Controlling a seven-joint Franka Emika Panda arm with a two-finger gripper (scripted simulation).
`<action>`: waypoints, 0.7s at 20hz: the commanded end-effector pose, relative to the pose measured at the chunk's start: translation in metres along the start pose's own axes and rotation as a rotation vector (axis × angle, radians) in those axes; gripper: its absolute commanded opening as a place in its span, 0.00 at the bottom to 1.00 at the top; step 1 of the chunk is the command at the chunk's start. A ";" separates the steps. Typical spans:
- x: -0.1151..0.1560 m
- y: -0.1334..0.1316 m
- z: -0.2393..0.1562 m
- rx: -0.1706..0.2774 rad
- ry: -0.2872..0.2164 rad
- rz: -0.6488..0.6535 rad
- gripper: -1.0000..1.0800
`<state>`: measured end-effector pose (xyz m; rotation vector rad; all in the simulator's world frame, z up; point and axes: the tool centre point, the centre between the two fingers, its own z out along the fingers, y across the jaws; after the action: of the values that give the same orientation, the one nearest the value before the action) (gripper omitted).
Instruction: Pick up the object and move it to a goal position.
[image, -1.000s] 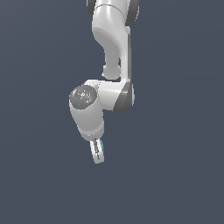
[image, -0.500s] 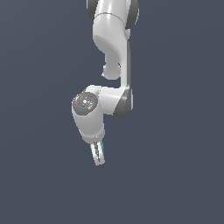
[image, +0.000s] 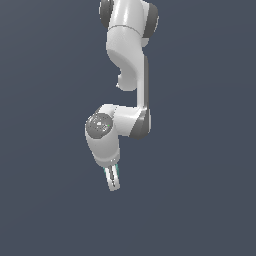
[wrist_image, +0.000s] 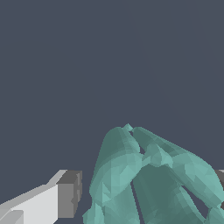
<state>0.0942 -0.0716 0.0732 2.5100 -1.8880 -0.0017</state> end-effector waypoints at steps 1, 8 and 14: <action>0.000 -0.001 -0.001 0.001 0.000 0.000 0.00; 0.000 -0.001 -0.001 0.001 0.000 0.000 0.00; -0.001 0.000 -0.003 0.001 0.000 0.000 0.00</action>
<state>0.0944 -0.0712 0.0744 2.5100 -1.8880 -0.0017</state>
